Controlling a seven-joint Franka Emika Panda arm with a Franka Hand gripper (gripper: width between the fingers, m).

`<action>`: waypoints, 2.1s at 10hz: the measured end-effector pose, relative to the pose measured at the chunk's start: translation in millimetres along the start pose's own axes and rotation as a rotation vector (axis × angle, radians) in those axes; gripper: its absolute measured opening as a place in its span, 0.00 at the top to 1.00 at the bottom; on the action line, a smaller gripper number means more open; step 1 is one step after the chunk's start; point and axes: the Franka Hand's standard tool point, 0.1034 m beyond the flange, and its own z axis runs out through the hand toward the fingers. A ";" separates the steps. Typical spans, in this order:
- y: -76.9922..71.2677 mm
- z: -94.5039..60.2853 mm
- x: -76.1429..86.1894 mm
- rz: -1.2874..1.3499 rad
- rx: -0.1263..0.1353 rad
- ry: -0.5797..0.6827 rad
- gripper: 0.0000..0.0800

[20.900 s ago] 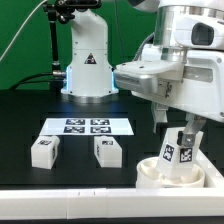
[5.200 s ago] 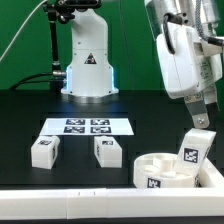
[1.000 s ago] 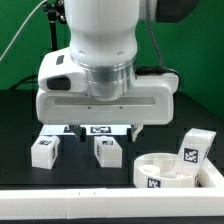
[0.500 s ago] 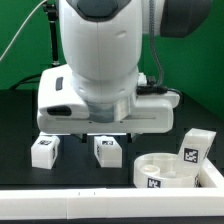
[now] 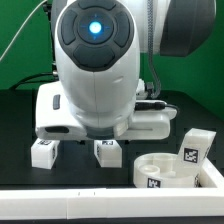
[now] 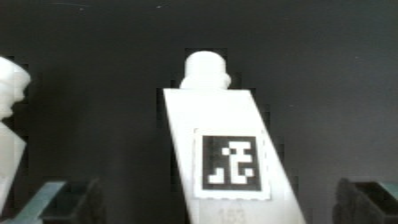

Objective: Assemble stool

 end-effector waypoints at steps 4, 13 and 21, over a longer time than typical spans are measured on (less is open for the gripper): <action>0.6 12.7 8.1 0.004 -0.003 0.015 0.19; 0.2 19.7 18.8 0.007 -0.008 0.064 0.52; 4.4 -24.1 -0.6 -0.019 -0.009 0.071 0.59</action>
Offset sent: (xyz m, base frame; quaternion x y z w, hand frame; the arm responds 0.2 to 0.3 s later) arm -0.0070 0.0032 -0.0134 0.0034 0.0155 0.0116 0.9998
